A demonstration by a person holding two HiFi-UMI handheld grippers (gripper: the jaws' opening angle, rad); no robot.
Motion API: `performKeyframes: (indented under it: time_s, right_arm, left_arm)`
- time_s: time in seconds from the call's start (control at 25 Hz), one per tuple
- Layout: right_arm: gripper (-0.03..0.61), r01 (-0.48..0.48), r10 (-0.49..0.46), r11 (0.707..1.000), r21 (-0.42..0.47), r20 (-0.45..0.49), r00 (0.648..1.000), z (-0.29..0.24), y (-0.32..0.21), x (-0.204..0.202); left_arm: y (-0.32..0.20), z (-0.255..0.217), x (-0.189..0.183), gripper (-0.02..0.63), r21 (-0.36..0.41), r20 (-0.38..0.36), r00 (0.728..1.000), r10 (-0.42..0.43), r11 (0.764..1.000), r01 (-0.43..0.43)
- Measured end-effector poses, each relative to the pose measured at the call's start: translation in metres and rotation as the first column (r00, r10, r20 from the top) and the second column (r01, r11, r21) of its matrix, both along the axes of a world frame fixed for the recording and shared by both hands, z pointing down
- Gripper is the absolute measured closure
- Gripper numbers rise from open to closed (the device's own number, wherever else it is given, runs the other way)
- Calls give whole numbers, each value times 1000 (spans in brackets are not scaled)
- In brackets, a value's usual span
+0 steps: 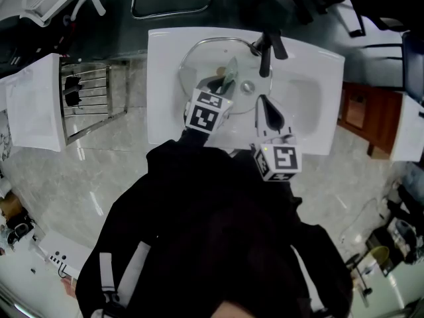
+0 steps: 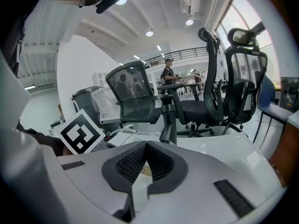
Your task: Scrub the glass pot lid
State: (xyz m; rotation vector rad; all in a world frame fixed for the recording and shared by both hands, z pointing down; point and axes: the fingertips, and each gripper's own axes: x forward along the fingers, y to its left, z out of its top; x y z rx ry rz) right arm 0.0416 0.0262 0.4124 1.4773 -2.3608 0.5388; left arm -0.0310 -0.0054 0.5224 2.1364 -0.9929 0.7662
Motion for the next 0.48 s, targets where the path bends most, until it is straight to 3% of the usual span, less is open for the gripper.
performKeyframes:
  time_s: [0.48]
  right_arm:
    - [575,54,-54,998,-11,-1,999,5,-4,-26]
  left_arm:
    - [12,-5,-77,554,14,39,978,-203,979,203]
